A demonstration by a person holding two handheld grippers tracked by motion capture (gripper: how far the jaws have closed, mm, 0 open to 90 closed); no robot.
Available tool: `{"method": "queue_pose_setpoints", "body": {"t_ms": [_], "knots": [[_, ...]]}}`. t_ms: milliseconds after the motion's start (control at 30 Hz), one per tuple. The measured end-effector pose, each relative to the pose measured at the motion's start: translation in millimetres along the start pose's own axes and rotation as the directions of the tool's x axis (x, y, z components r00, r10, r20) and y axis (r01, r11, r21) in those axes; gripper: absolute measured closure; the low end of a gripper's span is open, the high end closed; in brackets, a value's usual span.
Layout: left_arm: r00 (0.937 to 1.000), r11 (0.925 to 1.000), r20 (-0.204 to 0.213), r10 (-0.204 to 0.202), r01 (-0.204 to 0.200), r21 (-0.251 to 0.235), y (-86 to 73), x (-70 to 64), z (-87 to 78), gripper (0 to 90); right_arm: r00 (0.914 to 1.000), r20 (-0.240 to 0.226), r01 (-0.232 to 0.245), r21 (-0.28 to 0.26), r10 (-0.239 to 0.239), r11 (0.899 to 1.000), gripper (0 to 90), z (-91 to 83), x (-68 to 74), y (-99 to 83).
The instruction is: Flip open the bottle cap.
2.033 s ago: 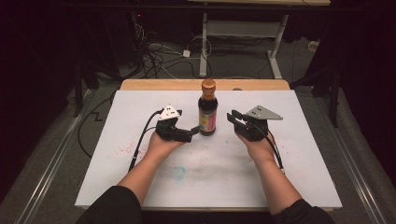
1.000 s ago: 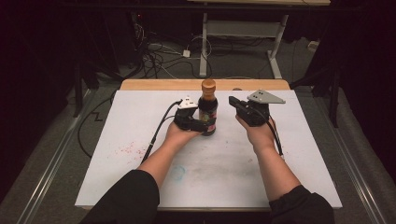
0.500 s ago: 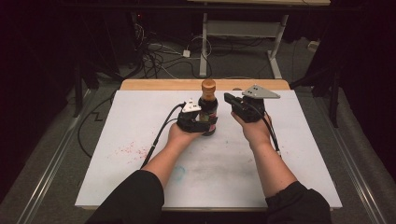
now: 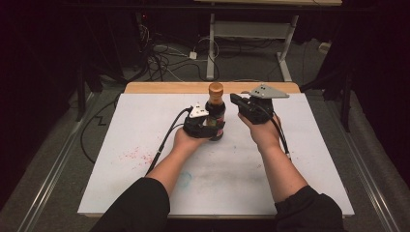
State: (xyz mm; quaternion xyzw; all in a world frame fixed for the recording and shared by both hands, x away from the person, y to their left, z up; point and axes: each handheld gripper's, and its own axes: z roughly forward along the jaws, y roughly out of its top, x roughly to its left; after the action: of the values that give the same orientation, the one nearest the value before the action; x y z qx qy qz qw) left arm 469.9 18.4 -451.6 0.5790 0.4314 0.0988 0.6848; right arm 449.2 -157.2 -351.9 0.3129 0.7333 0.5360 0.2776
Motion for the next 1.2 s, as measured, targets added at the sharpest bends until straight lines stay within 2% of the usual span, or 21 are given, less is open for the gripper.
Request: {"method": "queue_pose_setpoints", "body": {"t_ms": [233, 467, 567, 933, 1200], "knots": [[1.0, 1.0, 0.002, 0.001, -0.001, -0.003, -0.1, 0.5, 0.4, 28.0, 0.9996, -0.001, 0.027, -0.004, -0.027, 1.0, 90.0, -3.0, 4.3, 11.1], [1.0, 1.0, -0.004, 0.007, -0.007, 0.002, -0.1, -0.5, 0.2, 28.0, 0.9994, -0.006, 0.034, -0.003, -0.034, 0.999, 90.0, -1.5, 8.6, 20.0], [1.0, 1.0, -0.007, 0.006, -0.006, 0.0, -0.1, -0.8, 0.3, 28.0, 0.9983, -0.009, 0.058, 0.005, -0.058, 0.998, 90.0, 0.2, 13.4, 23.2], [0.9999, 0.9999, -0.012, 0.012, -0.012, 0.001, -0.5, -1.2, 0.5, 28.1, 0.9956, -0.005, 0.094, 0.008, -0.094, 0.996, 90.0, -0.7, 19.7, 28.7], [0.9996, 0.9997, -0.016, 0.024, -0.024, 0.001, -1.2, -2.3, 0.5, 28.3, 0.9929, 0.003, 0.118, 0.035, -0.119, 0.992, 90.0, -1.4, 21.8, 34.2]]}}
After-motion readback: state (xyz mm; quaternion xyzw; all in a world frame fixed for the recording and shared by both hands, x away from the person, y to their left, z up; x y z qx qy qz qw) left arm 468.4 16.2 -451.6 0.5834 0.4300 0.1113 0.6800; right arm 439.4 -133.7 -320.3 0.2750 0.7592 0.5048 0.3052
